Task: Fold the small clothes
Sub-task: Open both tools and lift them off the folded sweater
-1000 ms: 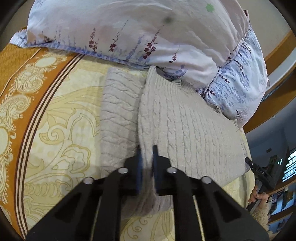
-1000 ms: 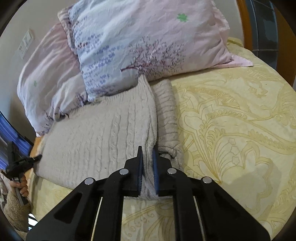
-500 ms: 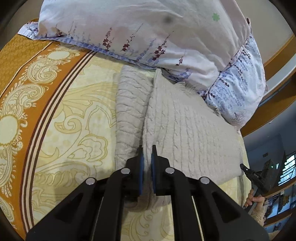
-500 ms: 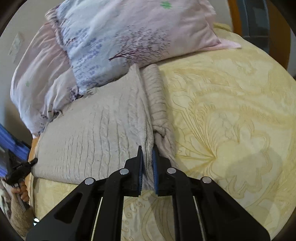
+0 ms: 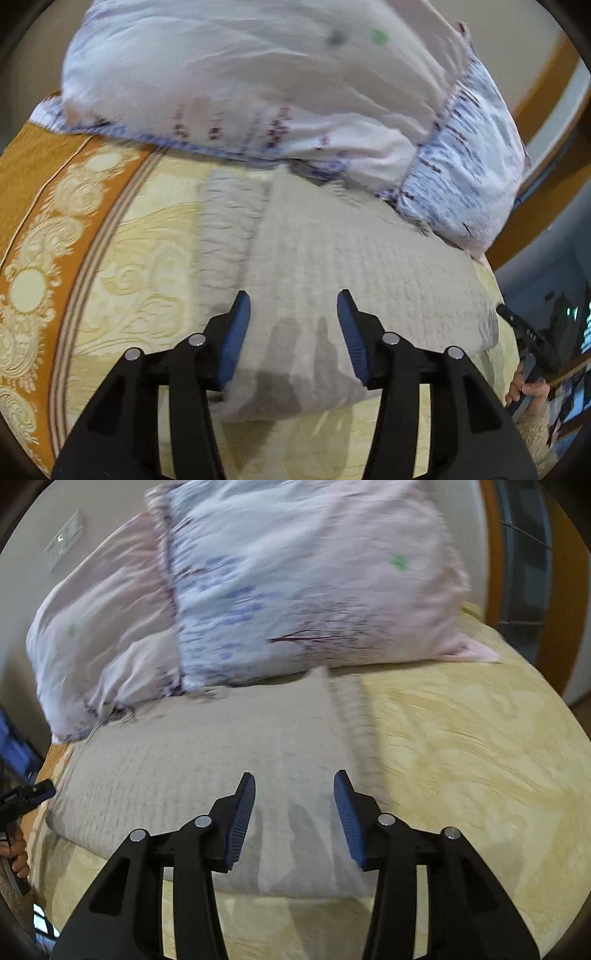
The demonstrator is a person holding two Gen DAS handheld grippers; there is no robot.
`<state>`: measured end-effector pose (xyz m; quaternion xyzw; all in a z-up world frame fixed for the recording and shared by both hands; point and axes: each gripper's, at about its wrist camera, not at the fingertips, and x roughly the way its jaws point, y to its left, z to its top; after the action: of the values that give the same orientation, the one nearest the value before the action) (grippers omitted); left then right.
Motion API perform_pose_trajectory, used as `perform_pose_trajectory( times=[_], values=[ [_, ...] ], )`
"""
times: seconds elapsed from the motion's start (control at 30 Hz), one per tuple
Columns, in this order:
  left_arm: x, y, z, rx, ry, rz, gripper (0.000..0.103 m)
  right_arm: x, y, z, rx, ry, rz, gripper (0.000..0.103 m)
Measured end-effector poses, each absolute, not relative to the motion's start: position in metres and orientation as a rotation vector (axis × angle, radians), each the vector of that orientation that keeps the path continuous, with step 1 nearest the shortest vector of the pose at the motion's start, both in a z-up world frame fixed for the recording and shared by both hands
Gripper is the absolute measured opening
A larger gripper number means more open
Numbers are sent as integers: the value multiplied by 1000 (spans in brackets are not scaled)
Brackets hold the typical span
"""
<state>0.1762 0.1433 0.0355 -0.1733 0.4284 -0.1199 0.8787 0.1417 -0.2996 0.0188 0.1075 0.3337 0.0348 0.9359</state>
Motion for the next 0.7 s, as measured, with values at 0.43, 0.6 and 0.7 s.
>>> perform_pose_trajectory(
  times=[0.43,0.6,0.7],
  values=[
    [192,129,14,-356,920,-259,57,167,-290,-12,219,788,59,49],
    [187,137,18,-417,915,-276,57,164,-288,-12,206,788,52,50],
    [180,160,28,-526,880,-279,58,162,-289,-8,231,783,56,57]
  ],
)
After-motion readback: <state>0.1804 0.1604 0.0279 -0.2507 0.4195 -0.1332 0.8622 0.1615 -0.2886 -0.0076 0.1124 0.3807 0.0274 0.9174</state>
